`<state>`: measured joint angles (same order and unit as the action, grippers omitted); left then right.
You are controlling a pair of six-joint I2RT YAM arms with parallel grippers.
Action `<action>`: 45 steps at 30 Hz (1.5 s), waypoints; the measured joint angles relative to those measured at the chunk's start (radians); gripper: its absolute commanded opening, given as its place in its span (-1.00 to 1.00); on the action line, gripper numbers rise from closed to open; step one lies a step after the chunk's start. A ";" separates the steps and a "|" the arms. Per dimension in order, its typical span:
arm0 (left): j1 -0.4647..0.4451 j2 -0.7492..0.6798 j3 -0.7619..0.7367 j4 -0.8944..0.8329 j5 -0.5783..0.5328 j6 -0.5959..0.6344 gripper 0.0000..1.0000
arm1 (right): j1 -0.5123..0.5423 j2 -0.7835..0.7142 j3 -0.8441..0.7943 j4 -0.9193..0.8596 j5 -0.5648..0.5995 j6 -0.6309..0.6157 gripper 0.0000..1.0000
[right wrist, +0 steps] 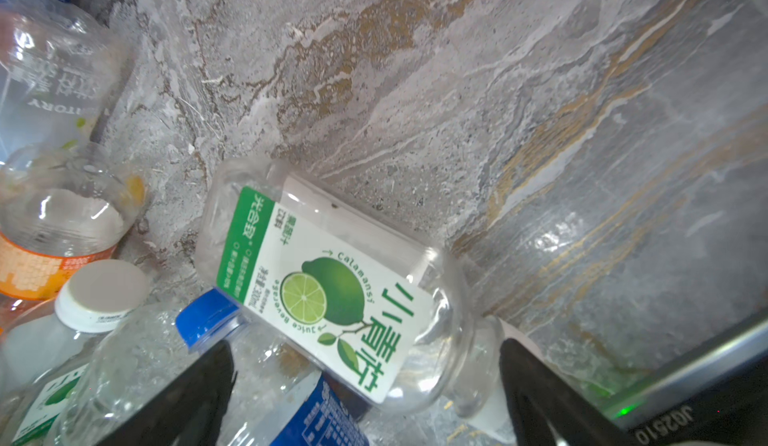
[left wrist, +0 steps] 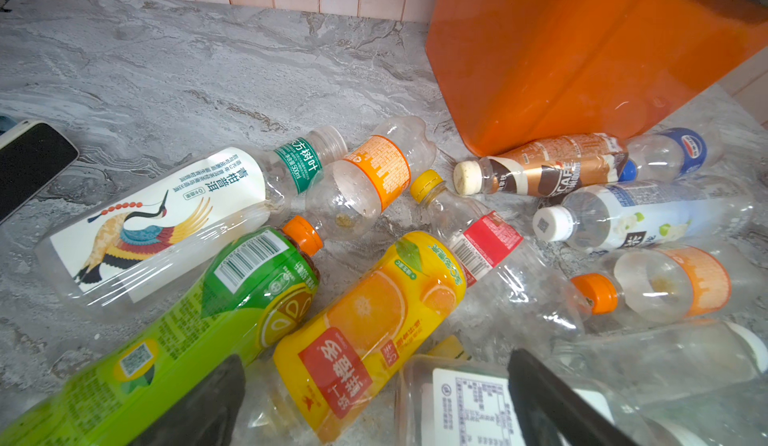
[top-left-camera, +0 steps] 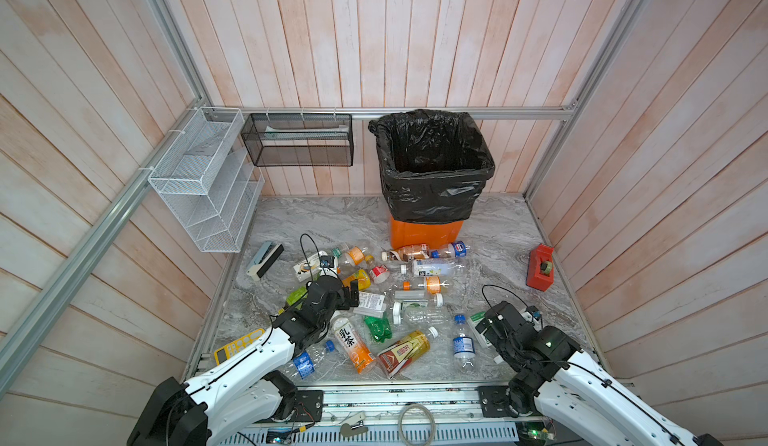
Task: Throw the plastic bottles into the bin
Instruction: 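Adjust and close the right gripper around the lime-label bottle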
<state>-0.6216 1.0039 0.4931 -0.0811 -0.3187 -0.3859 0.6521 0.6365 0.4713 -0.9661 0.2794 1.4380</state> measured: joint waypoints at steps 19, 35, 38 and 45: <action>0.001 -0.037 -0.019 -0.001 0.001 -0.008 0.99 | 0.000 -0.029 -0.069 0.042 -0.045 0.014 0.73; 0.001 -0.018 -0.019 0.000 0.005 -0.016 0.99 | 0.002 -0.009 -0.143 0.233 0.010 0.082 0.50; 0.001 -0.013 -0.019 0.000 0.008 -0.019 0.99 | -0.013 0.003 -0.143 0.246 0.025 0.075 0.51; 0.001 -0.009 -0.019 0.000 0.016 -0.022 0.99 | -0.141 0.077 -0.135 0.345 0.019 -0.045 0.59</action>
<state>-0.6209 0.9947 0.4736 -0.0811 -0.3027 -0.4080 0.5114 0.7139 0.3363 -0.6209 0.2985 1.3930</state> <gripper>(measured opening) 0.997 0.775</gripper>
